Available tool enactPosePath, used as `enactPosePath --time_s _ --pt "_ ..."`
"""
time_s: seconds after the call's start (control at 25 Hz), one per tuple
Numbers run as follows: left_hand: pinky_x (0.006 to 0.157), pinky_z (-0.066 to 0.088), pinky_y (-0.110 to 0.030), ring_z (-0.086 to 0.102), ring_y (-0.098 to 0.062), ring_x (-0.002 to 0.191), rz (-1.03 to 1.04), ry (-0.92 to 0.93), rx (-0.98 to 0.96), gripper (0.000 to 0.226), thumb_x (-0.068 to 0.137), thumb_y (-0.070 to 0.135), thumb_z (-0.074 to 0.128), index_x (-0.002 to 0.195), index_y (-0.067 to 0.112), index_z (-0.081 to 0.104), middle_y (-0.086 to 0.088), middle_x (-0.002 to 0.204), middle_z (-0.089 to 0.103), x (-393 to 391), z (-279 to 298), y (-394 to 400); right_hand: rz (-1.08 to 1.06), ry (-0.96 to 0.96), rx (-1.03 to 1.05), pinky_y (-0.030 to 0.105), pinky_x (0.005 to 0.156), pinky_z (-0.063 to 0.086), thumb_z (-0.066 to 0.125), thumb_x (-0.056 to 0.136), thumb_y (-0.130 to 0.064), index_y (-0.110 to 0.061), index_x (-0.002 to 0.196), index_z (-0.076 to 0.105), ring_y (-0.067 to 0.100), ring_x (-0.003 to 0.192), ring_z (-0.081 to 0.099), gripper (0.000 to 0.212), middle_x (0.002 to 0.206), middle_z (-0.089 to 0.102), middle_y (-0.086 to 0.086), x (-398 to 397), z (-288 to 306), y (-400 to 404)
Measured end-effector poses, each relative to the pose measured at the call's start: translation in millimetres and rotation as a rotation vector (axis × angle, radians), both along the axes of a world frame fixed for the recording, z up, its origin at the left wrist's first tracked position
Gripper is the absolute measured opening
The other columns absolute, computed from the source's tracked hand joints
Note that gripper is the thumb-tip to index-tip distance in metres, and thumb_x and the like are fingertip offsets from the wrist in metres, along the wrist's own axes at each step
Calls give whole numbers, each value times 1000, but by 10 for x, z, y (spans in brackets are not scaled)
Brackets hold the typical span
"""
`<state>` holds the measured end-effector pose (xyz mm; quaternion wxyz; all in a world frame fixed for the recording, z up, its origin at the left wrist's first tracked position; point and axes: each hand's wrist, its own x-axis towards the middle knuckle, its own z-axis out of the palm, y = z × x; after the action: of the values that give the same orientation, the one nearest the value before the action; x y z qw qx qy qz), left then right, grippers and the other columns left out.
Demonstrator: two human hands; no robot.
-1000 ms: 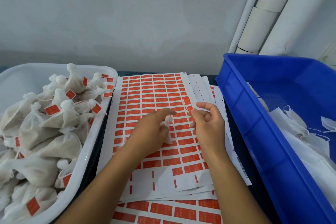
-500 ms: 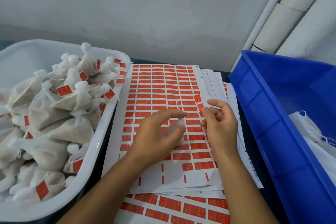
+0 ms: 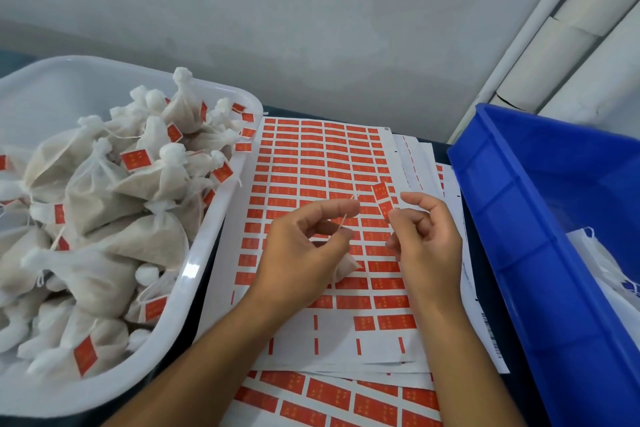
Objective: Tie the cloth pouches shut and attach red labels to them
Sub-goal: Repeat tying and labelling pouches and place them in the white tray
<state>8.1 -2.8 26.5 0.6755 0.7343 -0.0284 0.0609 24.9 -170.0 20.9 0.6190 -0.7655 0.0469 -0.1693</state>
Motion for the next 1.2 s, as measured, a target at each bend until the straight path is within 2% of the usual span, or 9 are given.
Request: enactPosePath --time_s 0.24,0.32,0.44,0.56,0.76,0.96,1.2 --pt "69 53 -6 62 11 106 -47 3 44 37 93 24 74 112 55 65 42 117 62 7 27 51 193 -111 80 22 63 58 66 95 -30 -40 96 60 15 66 67 13 84 69 -2 -78 131 -2" --pt "68 54 -7 63 10 104 -80 8 35 36 93 21 74 113 50 66 38 113 65 2 17 56 317 -138 56 25 67 59 68 92 -25 -35 94 55 17 67 66 16 83 67 0 -98 157 -16" --pt "74 60 -17 68 1 101 -138 11 24 32 94 21 73 116 44 69 28 108 71 -8 1 70 431 -134 -36 26 69 58 71 88 -24 -32 92 50 21 74 67 22 85 68 1 -116 145 -26" --pt "73 59 -16 69 -3 101 -174 -11 25 30 91 25 72 113 46 69 28 110 71 -15 9 94 433 -114 -120 28 73 59 71 88 -21 -27 92 48 26 83 70 24 87 69 1 -119 110 -33" --pt "78 58 -16 71 -6 100 -193 -18 8 19 97 27 68 110 41 73 22 104 74 -13 -6 74 417 -112 -175 25 72 60 73 89 -23 -20 92 48 22 81 70 25 85 69 -6 -111 93 -29" --pt "83 60 -20 72 -8 98 -170 -16 -11 20 100 22 64 107 36 76 19 100 76 -12 -16 47 386 -122 -205 22 71 59 72 88 -24 -25 91 50 20 82 71 23 84 69 -11 -108 93 -26" --pt "79 59 -18 73 -8 95 -157 -30 12 22 98 17 66 108 35 74 19 99 75 -7 -29 47 394 -113 -223 19 72 58 71 88 -24 -25 94 52 17 83 70 20 84 67 -12 -94 86 -25"
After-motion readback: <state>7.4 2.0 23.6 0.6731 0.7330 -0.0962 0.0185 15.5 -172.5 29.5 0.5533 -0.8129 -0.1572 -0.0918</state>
